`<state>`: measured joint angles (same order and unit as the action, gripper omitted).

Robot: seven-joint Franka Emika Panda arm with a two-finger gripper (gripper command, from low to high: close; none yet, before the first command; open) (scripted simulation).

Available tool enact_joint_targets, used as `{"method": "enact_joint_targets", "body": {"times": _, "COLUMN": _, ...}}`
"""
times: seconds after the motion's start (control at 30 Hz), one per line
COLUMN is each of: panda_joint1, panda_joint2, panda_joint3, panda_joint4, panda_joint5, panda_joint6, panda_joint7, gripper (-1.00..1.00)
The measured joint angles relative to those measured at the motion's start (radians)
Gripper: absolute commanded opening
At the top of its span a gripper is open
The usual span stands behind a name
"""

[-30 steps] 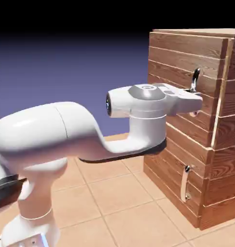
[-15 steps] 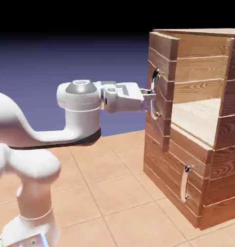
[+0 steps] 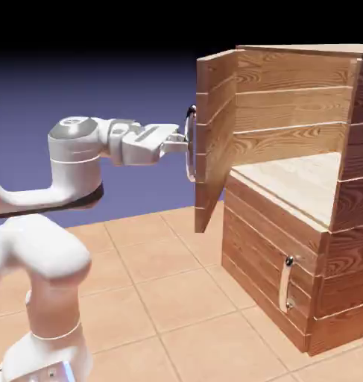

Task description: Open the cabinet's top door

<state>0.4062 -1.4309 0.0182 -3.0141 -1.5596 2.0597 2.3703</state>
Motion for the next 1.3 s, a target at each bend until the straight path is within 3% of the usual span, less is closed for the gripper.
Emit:
{"method": "enact_joint_targets", "body": {"times": 0.3, "panda_joint1": 0.024, "panda_joint2": 0.079, "panda_joint3": 0.326, "panda_joint4": 0.06, "panda_joint5": 0.314, "panda_joint6": -0.236, "panda_joint7": 0.03, "gripper": -1.0}}
{"method": "enact_joint_targets", "body": {"times": 0.57, "panda_joint1": -0.053, "panda_joint2": 0.251, "panda_joint3": 0.616, "panda_joint4": 0.223, "panda_joint5": 0.57, "panda_joint6": -0.472, "panda_joint7": 0.088, "gripper": -1.0}}
{"method": "enact_joint_targets", "body": {"times": 0.93, "panda_joint1": -0.388, "panda_joint2": 0.492, "panda_joint3": 1.004, "panda_joint4": 0.598, "panda_joint5": 0.816, "panda_joint6": -0.814, "panda_joint7": 0.158, "gripper": -1.0}}
{"method": "enact_joint_targets", "body": {"times": 1.3, "panda_joint1": -0.786, "panda_joint2": 0.55, "panda_joint3": 1.308, "panda_joint4": 0.947, "panda_joint5": 0.935, "panda_joint6": -1.055, "panda_joint7": 0.151, "gripper": -1.0}}
